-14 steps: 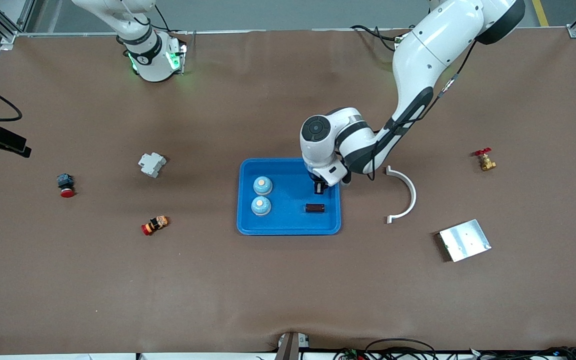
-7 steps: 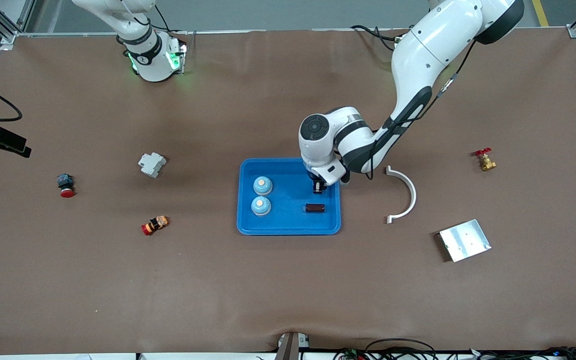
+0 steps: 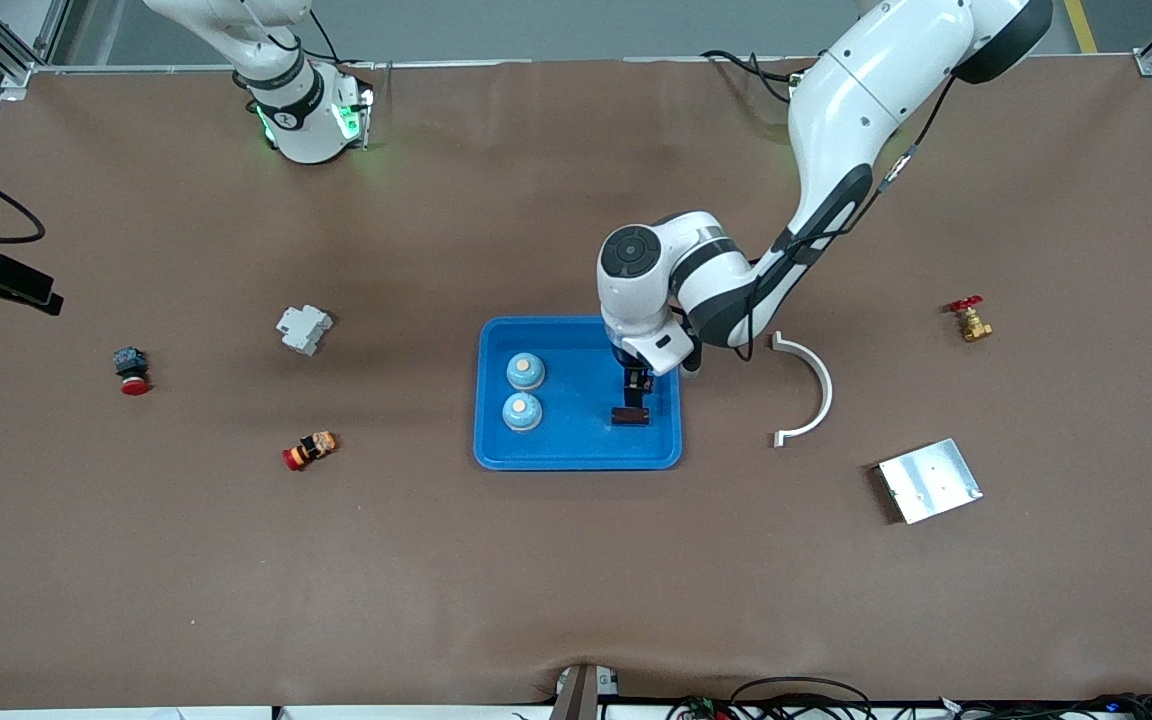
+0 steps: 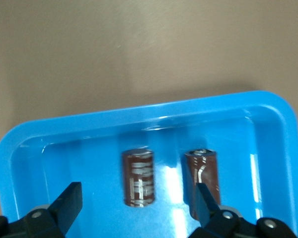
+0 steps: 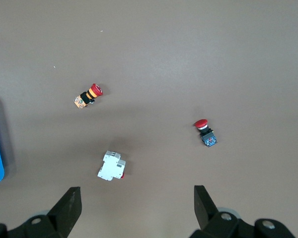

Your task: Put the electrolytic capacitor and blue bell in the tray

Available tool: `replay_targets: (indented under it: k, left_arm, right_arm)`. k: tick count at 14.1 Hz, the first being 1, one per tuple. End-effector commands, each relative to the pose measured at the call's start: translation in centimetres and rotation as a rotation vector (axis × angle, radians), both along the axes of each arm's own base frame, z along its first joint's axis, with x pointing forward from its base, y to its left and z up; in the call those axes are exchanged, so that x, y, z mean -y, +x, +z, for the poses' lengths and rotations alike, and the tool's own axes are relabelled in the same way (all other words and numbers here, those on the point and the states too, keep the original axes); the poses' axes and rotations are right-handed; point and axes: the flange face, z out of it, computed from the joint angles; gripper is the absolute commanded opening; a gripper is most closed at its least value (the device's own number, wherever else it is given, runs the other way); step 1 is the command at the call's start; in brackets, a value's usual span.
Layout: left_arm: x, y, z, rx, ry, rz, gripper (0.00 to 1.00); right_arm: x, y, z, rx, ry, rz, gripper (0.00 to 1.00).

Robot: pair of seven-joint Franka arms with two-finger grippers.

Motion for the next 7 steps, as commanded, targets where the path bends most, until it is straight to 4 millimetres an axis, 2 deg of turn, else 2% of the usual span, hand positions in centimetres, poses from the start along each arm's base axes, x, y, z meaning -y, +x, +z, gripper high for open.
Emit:
replay_targets:
  k: [1, 4, 7]
  left_arm:
    - [-0.1, 0.1, 2.5, 0.022, 0.021, -0.096, 1.00]
    - [0.7, -0.5, 3.3, 0.023, 0.018, -0.184, 1.00]
    - [0.6, -0.2, 5.8, 0.030, 0.025, -0.369, 1.00]
  right_arm:
    - [-0.4, -0.1, 0.1, -0.003, -0.002, -0.008, 1.00]
    - [-0.8, -0.1, 0.1, -0.002, 0.024, -0.007, 1.00]
    - [-0.6, 0.0, 0.1, 0.010, 0.086, -0.023, 1.00]
